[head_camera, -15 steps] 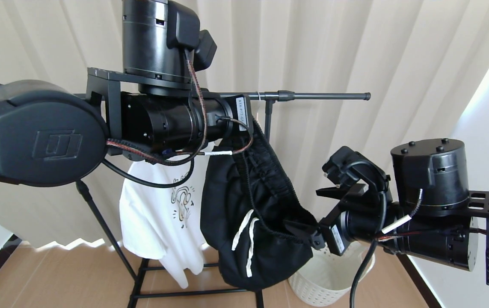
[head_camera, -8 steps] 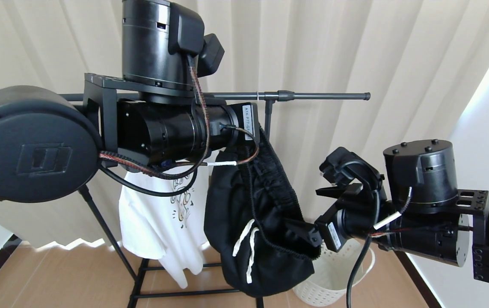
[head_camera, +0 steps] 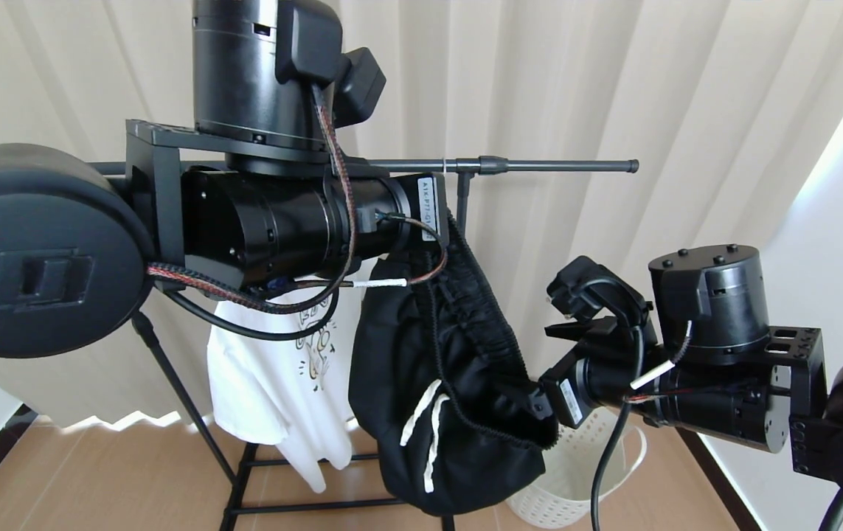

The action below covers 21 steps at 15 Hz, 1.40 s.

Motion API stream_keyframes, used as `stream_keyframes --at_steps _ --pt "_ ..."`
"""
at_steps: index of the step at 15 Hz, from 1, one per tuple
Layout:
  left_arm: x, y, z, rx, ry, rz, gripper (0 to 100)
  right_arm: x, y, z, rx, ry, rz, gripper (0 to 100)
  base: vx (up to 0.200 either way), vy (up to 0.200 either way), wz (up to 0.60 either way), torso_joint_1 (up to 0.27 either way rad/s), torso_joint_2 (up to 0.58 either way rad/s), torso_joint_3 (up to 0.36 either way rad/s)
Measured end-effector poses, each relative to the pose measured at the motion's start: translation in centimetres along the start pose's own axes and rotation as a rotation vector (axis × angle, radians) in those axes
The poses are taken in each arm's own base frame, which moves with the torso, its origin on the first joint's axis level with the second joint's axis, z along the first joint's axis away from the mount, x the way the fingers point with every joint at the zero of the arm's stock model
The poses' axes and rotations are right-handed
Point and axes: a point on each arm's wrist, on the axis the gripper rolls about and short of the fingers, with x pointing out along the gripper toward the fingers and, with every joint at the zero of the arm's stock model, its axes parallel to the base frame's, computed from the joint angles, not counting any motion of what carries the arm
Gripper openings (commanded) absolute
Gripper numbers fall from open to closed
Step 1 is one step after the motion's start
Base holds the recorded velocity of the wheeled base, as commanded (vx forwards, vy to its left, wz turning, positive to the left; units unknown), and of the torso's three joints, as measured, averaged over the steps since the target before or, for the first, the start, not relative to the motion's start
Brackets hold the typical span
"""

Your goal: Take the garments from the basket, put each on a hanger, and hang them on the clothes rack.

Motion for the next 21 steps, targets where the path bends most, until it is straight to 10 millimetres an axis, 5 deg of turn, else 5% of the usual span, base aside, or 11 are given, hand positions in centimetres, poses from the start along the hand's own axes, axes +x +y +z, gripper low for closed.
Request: stream_keyframes --at_steps 1,2,11,21 --pt "-0.1 0.0 0.1 -0.001 -0.003 -0.001 0 0.0 -0.1 0.0 0.002 0.002 -0.002 100 0.0 0.0 0.0 0.0 0.0 0.0" --pt "-0.2 0.0 0.1 -0.001 -0.004 -0.002 0 0.1 -0.2 0.0 0.003 0.002 -0.005 0 0.0 0.0 0.0 0.0 0.0 0.0" --pt "-0.2 0.1 -0.7 0.006 0.023 0.003 0 -0.1 -1.6 0.3 0.023 -0.012 -0.05 0 0.0 0.0 0.0 0.0 0.0 0.0" --pt "3.3 2.3 -8.1 0.075 0.239 0.074 0 -1.5 -5.4 1.8 0.078 -0.082 -0.173 0 0.0 0.0 0.0 0.0 0.0 0.0"
